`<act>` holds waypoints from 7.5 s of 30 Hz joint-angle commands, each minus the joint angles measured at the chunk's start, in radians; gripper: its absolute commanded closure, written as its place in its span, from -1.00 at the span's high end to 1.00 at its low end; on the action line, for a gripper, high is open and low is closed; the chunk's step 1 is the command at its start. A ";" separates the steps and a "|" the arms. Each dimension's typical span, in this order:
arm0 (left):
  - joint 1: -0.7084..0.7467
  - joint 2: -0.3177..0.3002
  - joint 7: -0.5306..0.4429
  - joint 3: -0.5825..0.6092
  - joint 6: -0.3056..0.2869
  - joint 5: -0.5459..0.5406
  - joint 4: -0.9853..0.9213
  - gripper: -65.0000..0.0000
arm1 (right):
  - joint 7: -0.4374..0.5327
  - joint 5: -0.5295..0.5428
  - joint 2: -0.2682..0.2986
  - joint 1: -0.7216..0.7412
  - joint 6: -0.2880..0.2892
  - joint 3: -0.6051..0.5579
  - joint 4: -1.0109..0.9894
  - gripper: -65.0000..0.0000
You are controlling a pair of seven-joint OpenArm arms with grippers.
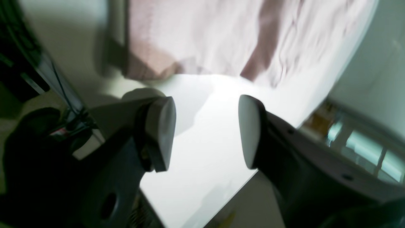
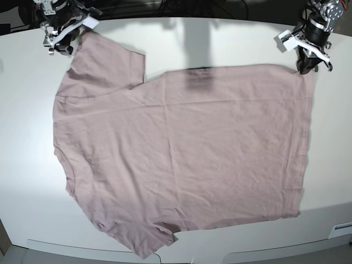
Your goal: Fold the T-shirt properly
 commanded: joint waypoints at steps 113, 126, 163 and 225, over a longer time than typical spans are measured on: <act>0.002 -0.027 0.012 -0.001 0.292 -0.078 0.008 -1.00 | -0.014 0.270 -0.013 -0.097 -0.278 0.148 0.142 -1.00; -0.050 -0.009 -0.020 -0.001 0.292 -0.082 0.008 -1.00 | -0.007 0.396 -0.133 0.089 -0.264 0.170 0.152 -1.00; -0.241 0.063 -0.018 -0.001 0.201 -0.163 0.009 -1.00 | -0.057 0.492 -0.246 0.315 -0.261 0.171 0.150 -1.00; -0.130 -0.131 0.159 -0.001 0.208 -0.153 0.177 -1.00 | -0.114 0.725 -0.363 0.385 -0.212 0.175 0.276 -1.00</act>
